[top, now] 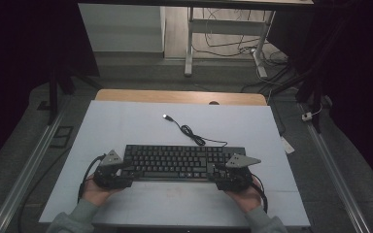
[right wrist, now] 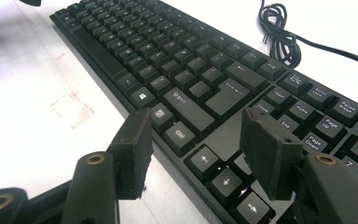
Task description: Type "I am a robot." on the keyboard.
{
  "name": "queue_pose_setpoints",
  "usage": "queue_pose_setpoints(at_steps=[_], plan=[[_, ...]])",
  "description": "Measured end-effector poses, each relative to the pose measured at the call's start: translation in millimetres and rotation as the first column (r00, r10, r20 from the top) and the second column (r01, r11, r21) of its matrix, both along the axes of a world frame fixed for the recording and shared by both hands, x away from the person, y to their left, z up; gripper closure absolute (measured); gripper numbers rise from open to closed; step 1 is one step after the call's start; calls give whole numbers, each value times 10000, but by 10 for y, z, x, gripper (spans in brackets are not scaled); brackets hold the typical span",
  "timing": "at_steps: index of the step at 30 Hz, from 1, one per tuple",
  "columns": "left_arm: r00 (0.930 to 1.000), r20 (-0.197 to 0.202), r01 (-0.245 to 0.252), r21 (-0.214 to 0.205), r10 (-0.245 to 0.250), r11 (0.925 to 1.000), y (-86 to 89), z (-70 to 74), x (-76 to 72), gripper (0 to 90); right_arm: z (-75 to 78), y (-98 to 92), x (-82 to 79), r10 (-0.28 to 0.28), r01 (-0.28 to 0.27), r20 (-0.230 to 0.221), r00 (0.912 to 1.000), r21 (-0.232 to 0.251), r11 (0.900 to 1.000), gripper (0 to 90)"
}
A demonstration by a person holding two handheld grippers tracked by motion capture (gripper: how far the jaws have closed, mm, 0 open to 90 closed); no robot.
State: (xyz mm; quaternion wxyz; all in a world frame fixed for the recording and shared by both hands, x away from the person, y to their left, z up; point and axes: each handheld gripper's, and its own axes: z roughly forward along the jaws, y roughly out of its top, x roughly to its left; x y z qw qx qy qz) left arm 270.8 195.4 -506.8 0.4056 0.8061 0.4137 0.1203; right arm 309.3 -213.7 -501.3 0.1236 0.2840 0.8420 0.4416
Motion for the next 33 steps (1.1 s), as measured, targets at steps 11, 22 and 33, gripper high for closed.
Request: queue_pose_setpoints(at_steps=[11,22,33], plan=[[9981,156,-600,29,600,9982,61,1,69,401,-8,11,4,-19,19,3,10000,-40,10000,443],[9968,248,-763,154,759,9970,94,-5,155,534,-10,20,8,33,-33,-2,10000,-35,10000,443],[9974,78,-722,484,719,9962,51,30,348,763,9,29,15,2,-2,68,10000,5,10000,442]])
